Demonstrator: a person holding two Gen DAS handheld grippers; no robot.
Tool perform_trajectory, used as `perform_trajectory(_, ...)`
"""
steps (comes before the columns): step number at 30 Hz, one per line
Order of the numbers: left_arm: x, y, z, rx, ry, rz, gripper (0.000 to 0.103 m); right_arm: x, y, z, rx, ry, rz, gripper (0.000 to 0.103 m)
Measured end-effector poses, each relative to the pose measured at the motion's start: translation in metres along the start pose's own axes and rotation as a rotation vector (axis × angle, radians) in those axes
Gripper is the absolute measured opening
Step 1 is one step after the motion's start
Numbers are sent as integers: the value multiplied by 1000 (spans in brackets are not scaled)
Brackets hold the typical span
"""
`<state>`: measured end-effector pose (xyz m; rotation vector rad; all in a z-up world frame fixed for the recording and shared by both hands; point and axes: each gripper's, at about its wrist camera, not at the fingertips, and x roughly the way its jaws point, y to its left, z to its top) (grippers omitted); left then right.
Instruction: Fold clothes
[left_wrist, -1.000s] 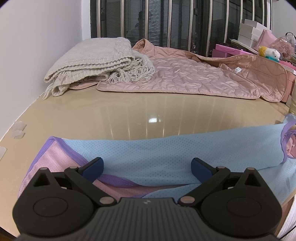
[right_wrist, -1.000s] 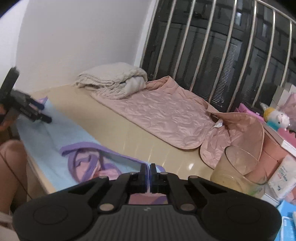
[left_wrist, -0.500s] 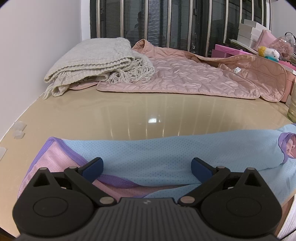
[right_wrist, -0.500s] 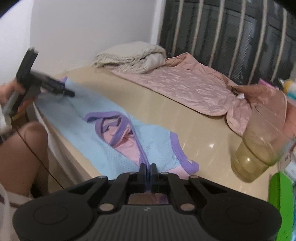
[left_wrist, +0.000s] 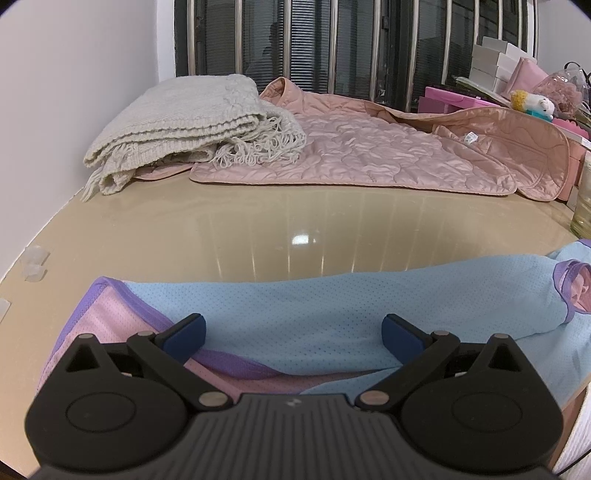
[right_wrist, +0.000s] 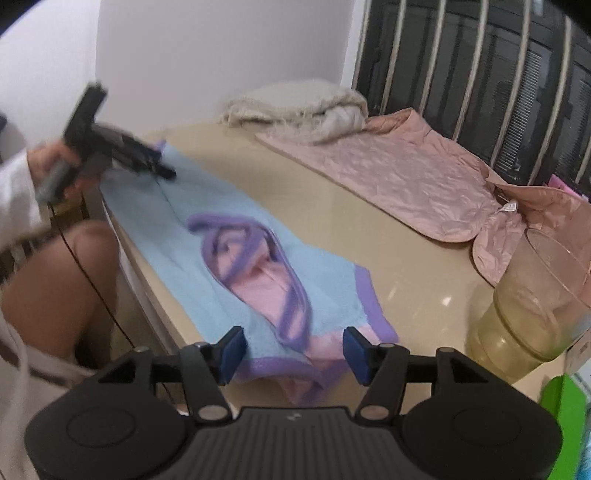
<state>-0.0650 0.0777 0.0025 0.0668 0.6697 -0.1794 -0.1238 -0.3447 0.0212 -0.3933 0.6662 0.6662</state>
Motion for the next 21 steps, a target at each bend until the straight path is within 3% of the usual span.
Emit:
perform_trajectory(2, 0, 0, 0, -1, 0, 2, 102, 3, -8, -2, 25, -15, 17, 52)
perform_trajectory(4, -2, -3, 0, -4, 0, 6, 102, 8, -18, -3, 106, -25, 51, 23)
perform_trajectory(9, -6, 0, 1, -30, -7, -11, 102, 11, -21, -3, 218, -81, 53, 9)
perform_trajectory(13, -16, 6, 3, -91, -24, -51, 102, -14, -9, 13, 244, -235, 24, 8)
perform_trajectory(16, -23, 11, 5, -136, -36, -82, 102, -24, 15, 41, 185, -319, 58, 8)
perform_trajectory(18, -32, 16, 6, -180, -52, -100, 102, -12, 37, 61, 148, -346, 109, 8)
perform_trajectory(21, -54, 28, 7, -235, -96, -65, 102, 30, 74, 87, 110, -328, 213, 8)
